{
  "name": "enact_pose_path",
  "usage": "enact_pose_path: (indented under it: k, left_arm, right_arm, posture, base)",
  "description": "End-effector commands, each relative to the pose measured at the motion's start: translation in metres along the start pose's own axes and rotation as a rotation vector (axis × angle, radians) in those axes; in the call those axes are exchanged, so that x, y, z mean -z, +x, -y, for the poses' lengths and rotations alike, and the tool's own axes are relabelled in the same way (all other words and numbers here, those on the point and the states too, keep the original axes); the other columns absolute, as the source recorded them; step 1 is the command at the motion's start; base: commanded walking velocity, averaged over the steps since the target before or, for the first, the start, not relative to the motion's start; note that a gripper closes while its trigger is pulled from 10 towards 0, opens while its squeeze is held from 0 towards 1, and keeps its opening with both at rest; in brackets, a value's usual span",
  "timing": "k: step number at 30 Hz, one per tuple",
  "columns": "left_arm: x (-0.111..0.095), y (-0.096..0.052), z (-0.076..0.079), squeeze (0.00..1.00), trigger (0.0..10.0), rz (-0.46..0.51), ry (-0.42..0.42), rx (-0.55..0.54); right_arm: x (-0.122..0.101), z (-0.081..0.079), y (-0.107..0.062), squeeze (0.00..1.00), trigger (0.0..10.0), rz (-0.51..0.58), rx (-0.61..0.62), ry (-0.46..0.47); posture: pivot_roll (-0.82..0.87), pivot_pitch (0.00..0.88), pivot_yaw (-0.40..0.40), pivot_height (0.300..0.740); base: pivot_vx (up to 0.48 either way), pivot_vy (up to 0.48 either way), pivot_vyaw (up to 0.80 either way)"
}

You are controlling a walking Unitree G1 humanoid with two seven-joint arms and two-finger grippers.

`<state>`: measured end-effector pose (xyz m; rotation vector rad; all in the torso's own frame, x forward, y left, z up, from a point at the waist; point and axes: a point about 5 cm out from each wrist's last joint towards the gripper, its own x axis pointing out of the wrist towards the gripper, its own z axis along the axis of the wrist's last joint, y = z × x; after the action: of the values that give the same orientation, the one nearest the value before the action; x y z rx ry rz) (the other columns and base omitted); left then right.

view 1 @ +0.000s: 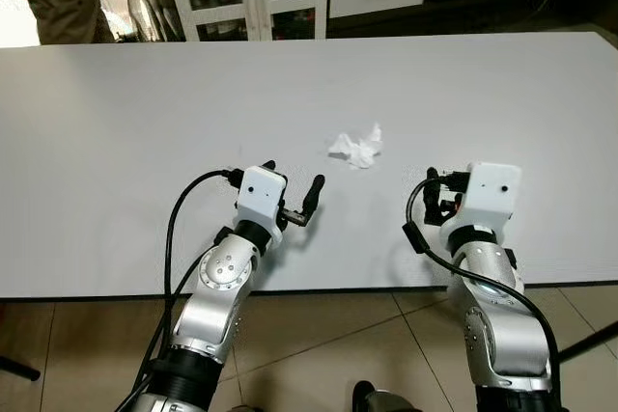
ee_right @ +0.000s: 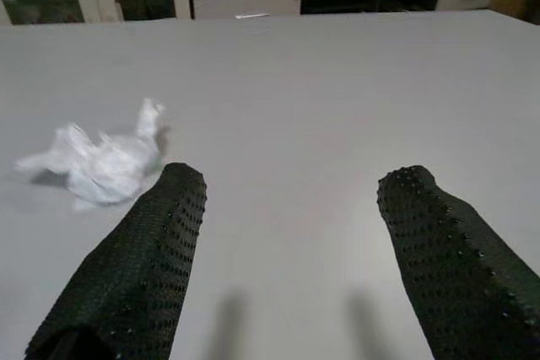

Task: Picking trash to rubbish bin

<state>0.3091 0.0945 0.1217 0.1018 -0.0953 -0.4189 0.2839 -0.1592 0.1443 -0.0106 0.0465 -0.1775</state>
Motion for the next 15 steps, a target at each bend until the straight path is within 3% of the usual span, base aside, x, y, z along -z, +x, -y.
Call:
enact_pose_path:
  k: [1, 6, 15]
  left_arm:
    - [0.000, -0.003, -0.002, 0.00, 10.0, -0.006, 0.004, -0.007]
    - [-0.001, -0.005, -0.004, 0.00, 10.0, -0.013, 0.007, -0.012]
    - [-0.002, -0.010, -0.006, 0.00, 10.0, -0.015, 0.005, -0.008]
  right_arm:
    - [0.001, -0.001, 0.005, 0.00, 10.0, -0.018, -0.021, 0.018]
    - [0.009, 0.006, 0.016, 0.00, 10.0, -0.049, -0.039, 0.034]
    - [-0.001, 0.017, 0.040, 0.00, 10.0, -0.010, -0.023, -0.007]
  posture:
    - [-0.05, 0.109, 0.036, 0.740]
    - [-0.04, 0.120, 0.043, 0.740]
    - [-0.01, 0.127, 0.045, 0.740]
  base:
    - [0.000, 0.000, 0.00]
    - [0.000, 0.000, 0.00]
    - [0.000, 0.000, 0.00]
